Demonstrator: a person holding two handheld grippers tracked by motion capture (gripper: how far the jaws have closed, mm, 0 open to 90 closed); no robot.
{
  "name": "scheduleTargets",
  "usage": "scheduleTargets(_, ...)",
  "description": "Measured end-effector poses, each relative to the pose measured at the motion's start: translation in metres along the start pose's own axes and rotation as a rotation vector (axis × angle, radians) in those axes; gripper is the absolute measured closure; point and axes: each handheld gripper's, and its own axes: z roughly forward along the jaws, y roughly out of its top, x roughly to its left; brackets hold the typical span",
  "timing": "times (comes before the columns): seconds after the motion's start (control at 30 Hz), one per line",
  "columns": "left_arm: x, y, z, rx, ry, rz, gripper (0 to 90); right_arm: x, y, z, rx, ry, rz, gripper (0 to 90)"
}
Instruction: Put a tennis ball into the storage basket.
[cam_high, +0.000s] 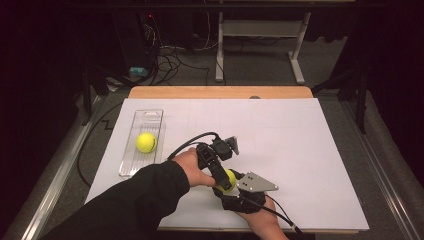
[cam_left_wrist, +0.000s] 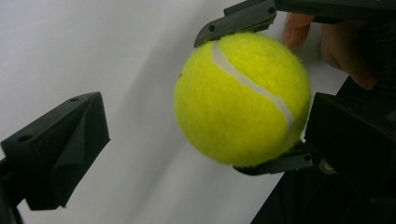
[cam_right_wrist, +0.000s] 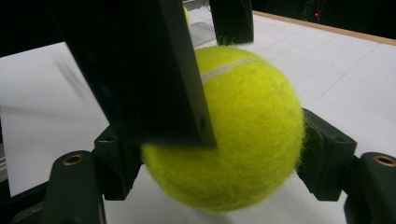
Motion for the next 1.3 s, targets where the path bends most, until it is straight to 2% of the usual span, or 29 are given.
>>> scheduleTargets(0.17, 0.001, 0.001, 0.008, -0.001, -0.035, -0.005, 5.1, 0.001, 0.001, 0.0, -0.01, 0.002, -0.003, 27.2)
scheduleTargets(0.3, 0.001, 0.001, 0.011, 0.005, -0.056, -0.002, 13.7, 0.002, 0.002, 0.001, -0.012, -0.01, -0.002, 27.2)
scheduleTargets(0.53, 0.002, 0.002, 0.012, 0.003, -0.091, -0.001, 22.2, 0.002, 0.003, 0.001, -0.017, -0.026, -0.012, 27.2)
scheduleTargets(0.6, 0.002, 0.002, 0.012, -0.001, -0.095, -0.003, 25.0, 0.001, 0.003, 0.001, -0.017, -0.029, -0.015, 27.1)
scheduleTargets(0.9, 0.0, 0.002, 0.011, 0.004, -0.084, -0.002, 26.2, 0.001, 0.002, 0.001, -0.019, -0.02, -0.008, 26.0)
scheduleTargets(1.07, 0.0, 0.003, 0.007, -0.003, -0.076, 0.0, 26.3, -0.001, 0.001, 0.003, -0.015, -0.003, -0.002, 14.4)
scheduleTargets(1.13, 0.0, 0.003, 0.007, -0.007, -0.075, -0.006, 26.3, -0.001, 0.001, 0.004, -0.012, -0.005, -0.007, 12.3)
scheduleTargets(1.17, 0.0, 0.003, 0.006, -0.012, -0.074, -0.005, 26.3, -0.002, 0.0, 0.004, -0.011, -0.019, -0.003, 4.2)
scheduleTargets(1.2, 0.001, 0.003, 0.005, -0.014, -0.072, -0.006, 26.3, -0.002, 0.0, 0.004, -0.007, -0.024, 0.003, 1.4)
scheduleTargets(1.3, 0.004, 0.002, 0.001, -0.013, -0.058, -0.014, 26.3, -0.002, 0.0, 0.004, -0.001, -0.036, 0.014, 0.0)
